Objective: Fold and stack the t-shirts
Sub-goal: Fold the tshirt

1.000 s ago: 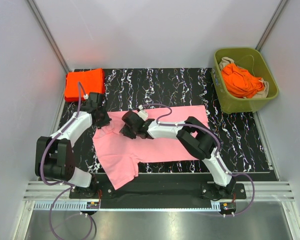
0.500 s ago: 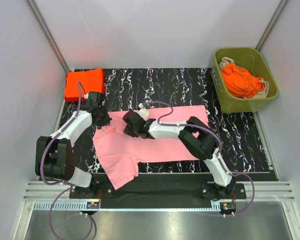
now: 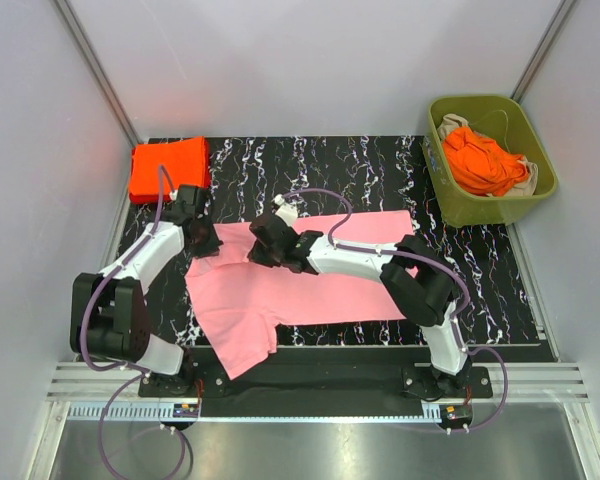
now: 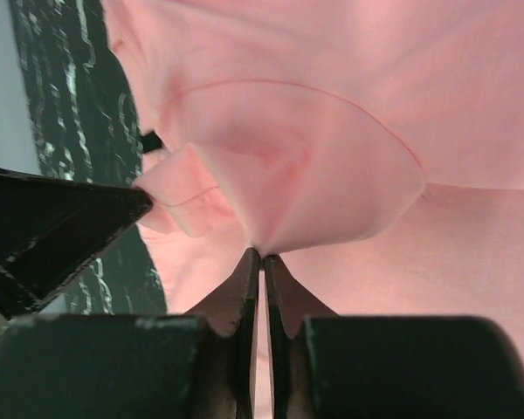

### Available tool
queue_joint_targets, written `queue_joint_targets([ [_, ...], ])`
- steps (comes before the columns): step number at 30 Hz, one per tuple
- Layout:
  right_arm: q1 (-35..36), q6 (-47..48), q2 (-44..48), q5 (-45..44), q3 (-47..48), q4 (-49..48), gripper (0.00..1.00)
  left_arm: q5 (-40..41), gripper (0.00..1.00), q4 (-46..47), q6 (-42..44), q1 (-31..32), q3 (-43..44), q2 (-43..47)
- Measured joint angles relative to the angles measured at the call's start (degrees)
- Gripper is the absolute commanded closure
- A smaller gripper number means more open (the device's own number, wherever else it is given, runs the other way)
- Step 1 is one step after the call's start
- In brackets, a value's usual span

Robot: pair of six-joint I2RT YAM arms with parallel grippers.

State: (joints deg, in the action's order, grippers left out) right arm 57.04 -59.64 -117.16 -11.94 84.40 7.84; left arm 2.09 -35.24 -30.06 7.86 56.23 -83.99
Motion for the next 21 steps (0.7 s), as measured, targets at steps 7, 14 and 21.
queue_joint_targets([
  [7, 0.0, 2.9, 0.0, 1.0, 0.0, 4.9, 0.87, -1.3, 1.00, -1.9, 1.0, 0.1, -1.8, 0.6],
  [14, 0.0, 6.1, 0.0, 3.8, 0.0, 5.9, 0.77, -1.8, 0.76, -4.0, 1.9, 1.0, -5.4, 1.0],
  [21, 0.0, 10.3, 0.9, 9.4, -1.8, 5.9, 0.57, 1.6, 0.62, -8.9, 3.1, 1.5, -4.3, 1.7],
])
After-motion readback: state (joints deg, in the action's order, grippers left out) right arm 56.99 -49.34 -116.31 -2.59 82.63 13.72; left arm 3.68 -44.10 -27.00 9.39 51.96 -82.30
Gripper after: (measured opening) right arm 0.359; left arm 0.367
